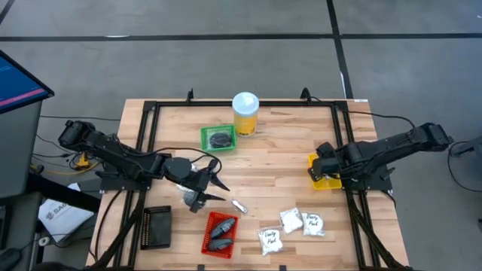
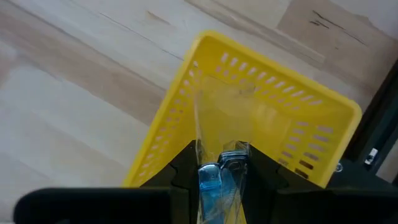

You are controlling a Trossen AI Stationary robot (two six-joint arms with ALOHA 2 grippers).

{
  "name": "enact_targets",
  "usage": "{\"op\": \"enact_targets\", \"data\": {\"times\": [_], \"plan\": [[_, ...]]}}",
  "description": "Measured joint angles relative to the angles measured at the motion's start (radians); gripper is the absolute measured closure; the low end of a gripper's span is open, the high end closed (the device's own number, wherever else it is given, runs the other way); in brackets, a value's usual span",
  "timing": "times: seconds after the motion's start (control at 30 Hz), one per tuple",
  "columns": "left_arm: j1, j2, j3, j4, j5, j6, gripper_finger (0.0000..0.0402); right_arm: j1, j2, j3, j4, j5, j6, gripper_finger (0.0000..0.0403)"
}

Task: Pick & Place Travel size toiletries
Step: Put the silver nail cutter into the yellow bin

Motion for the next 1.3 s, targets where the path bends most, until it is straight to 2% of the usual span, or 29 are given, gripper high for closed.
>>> {"op": "enact_targets", "data": {"times": [0.13, 0.4, 0.57, 0.77, 0.97, 1.23, 1.3], "plan": [[0.000, 0.000, 0.000, 0.000, 0.000, 0.000, 0.0254, -0.032, 0.054, 0.000, -0.001, -0.016, -0.028, 0.0329], [0.000, 0.000, 0.000, 0.000, 0.000, 0.000, 0.0254, -0.056, 0.137, 0.000, 0.009, -0.046, -0.103, 0.0256], [0.000, 0.000, 0.000, -0.001, 0.000, 0.000, 0.0252, -0.054, 0.133, 0.022, 0.008, -0.043, -0.132, 0.0232], [0.000, 0.000, 0.000, -0.034, -0.016, 0.013, 0.0255, -0.015, 0.081, 0.095, 0.025, 0.001, -0.144, 0.0224], [0.017, 0.001, 0.000, -0.156, -0.209, 0.053, 0.0257, 0.028, 0.069, 0.150, 0.180, 0.014, -0.240, 0.0228], [0.163, 0.003, 0.000, -0.335, -0.211, 0.050, 0.0257, 0.043, 0.069, 0.161, 0.465, 0.015, -0.451, 0.0239], [0.208, 0.003, -0.014, -0.340, -0.180, 0.053, 0.0257, 0.042, 0.069, 0.161, 0.522, 0.015, -0.493, 0.0242]]}}
